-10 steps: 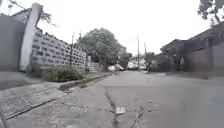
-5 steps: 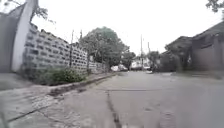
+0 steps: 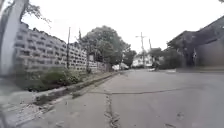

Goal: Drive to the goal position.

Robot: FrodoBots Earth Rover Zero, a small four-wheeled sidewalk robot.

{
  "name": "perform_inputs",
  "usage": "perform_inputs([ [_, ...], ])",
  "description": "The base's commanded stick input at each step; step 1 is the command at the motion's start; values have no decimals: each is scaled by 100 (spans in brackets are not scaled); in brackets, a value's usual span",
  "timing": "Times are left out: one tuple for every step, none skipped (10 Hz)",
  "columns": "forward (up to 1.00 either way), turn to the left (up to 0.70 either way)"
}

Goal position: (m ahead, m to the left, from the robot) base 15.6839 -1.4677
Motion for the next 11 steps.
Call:
perform_inputs([
  [100, 0],
  [100, 0],
  [100, -37],
  [100, -40],
  [100, -31],
  [100, 0],
  [100, 0],
  [100, 0],
  [100, 0],
  [100, 0],
  [100, 0],
])
